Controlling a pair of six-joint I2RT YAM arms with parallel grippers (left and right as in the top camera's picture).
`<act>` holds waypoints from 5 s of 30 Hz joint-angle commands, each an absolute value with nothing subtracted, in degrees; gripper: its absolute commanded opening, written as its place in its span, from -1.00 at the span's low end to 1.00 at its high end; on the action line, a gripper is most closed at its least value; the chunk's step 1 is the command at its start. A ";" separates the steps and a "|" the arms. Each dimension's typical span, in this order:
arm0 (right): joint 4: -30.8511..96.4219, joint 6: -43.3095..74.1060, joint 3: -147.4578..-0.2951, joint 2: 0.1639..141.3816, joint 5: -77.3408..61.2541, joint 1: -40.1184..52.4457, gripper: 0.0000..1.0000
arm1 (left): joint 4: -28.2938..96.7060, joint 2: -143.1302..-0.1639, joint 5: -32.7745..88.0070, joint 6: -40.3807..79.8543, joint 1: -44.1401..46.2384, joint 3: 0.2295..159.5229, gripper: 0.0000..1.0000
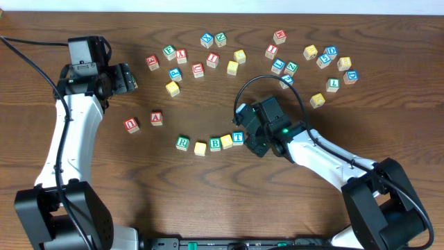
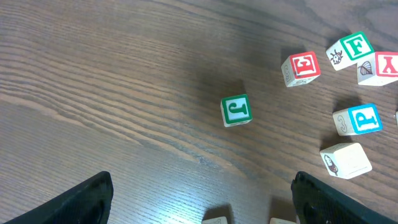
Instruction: Spell out ROBOT
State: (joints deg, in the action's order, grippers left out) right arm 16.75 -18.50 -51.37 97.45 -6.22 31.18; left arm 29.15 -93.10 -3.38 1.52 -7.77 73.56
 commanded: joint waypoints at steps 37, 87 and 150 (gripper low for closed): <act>13.91 -23.22 -51.79 97.80 -10.90 31.29 -0.97 | 29.10 -91.83 -3.92 1.78 -7.94 73.30 0.80; 9.32 -17.58 -52.27 101.38 -12.71 30.11 -0.97 | 29.10 -91.83 -3.92 1.78 -7.94 73.30 0.80; 33.26 -23.11 -54.89 75.57 -3.27 25.54 -0.98 | 29.10 -91.81 -3.92 1.78 -7.94 73.30 0.81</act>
State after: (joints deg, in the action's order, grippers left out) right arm 32.08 -24.08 -54.02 79.48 -7.40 25.67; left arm 29.15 -93.10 -3.38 1.52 -7.77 73.56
